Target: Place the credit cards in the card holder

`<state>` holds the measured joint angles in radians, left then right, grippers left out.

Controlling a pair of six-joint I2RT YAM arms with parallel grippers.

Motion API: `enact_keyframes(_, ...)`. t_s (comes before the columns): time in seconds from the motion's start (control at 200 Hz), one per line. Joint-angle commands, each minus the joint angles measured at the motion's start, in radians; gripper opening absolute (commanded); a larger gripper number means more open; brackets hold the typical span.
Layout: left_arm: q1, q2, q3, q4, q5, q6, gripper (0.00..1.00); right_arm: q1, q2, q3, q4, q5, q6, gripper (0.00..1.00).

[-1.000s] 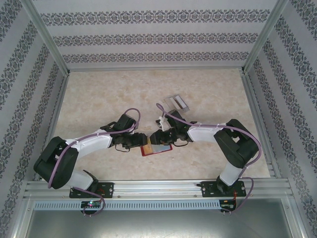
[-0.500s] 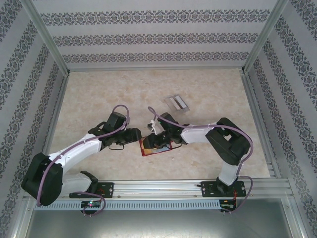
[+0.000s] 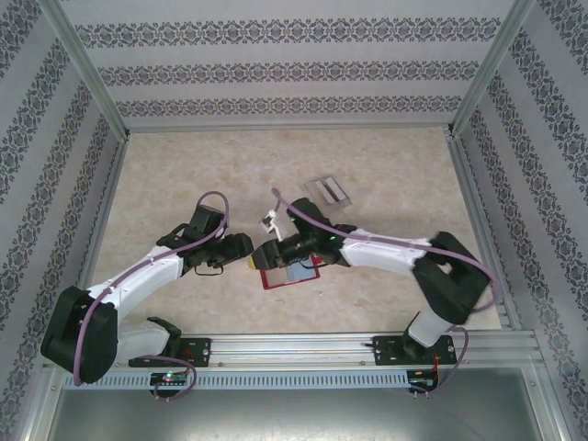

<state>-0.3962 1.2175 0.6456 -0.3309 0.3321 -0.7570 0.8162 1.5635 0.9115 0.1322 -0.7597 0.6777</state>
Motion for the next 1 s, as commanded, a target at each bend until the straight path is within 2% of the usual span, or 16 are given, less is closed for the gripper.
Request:
enact_keyframes(0.0, 0.011, 0.012, 0.038, -0.021, 0.018, 0.014, 0.64, -0.086, -0.166, -0.062, -0.073, 0.102, -0.073, 0.46)
enact_keyframes(0.09, 0.012, 0.017, 0.029, 0.002, 0.038, 0.015, 0.64, -0.168, -0.262, -0.075, -0.264, 0.304, -0.155, 0.47)
enact_keyframes(0.18, 0.011, 0.017, 0.032, -0.009, 0.023, 0.028, 0.65, -0.226, -0.295, -0.036, -0.418, 0.497, -0.272, 0.50)
enact_keyframes(0.285, 0.010, 0.002, 0.052, -0.060, -0.012, 0.035, 0.71, -0.258, -0.299, 0.032, -0.494, 0.741, -0.386, 0.64)
enact_keyframes(0.33, 0.010, -0.013, 0.049, -0.060, -0.022, 0.036, 0.73, -0.267, -0.290, 0.049, -0.485, 0.825, -0.414, 0.68)
enact_keyframes(0.375, 0.010, -0.027, 0.048, -0.063, -0.035, 0.036, 0.74, -0.290, -0.259, 0.058, -0.443, 0.899, -0.434, 0.76)
enact_keyframes(0.425, 0.009, -0.038, 0.056, -0.080, -0.056, 0.045, 0.76, -0.321, -0.213, 0.081, -0.423, 0.863, -0.500, 0.80)
enact_keyframes(0.515, 0.008, -0.057, 0.092, -0.163, -0.115, 0.068, 0.79, -0.373, -0.087, 0.220, -0.536, 0.888, -0.515, 0.79)
enact_keyframes(0.62, 0.005, -0.085, 0.106, -0.223, -0.166, 0.090, 0.81, -0.427, 0.059, 0.358, -0.616, 0.752, -0.573, 0.76)
enact_keyframes(0.864, 0.008, -0.123, 0.087, -0.248, -0.135, 0.096, 0.86, -0.409, 0.288, 0.578, -0.738, 0.735, -0.684, 0.72)
enact_keyframes(0.994, 0.011, -0.125, 0.098, -0.269, -0.161, 0.102, 0.87, -0.385, 0.359, 0.650, -0.790, 0.803, -0.709, 0.63)
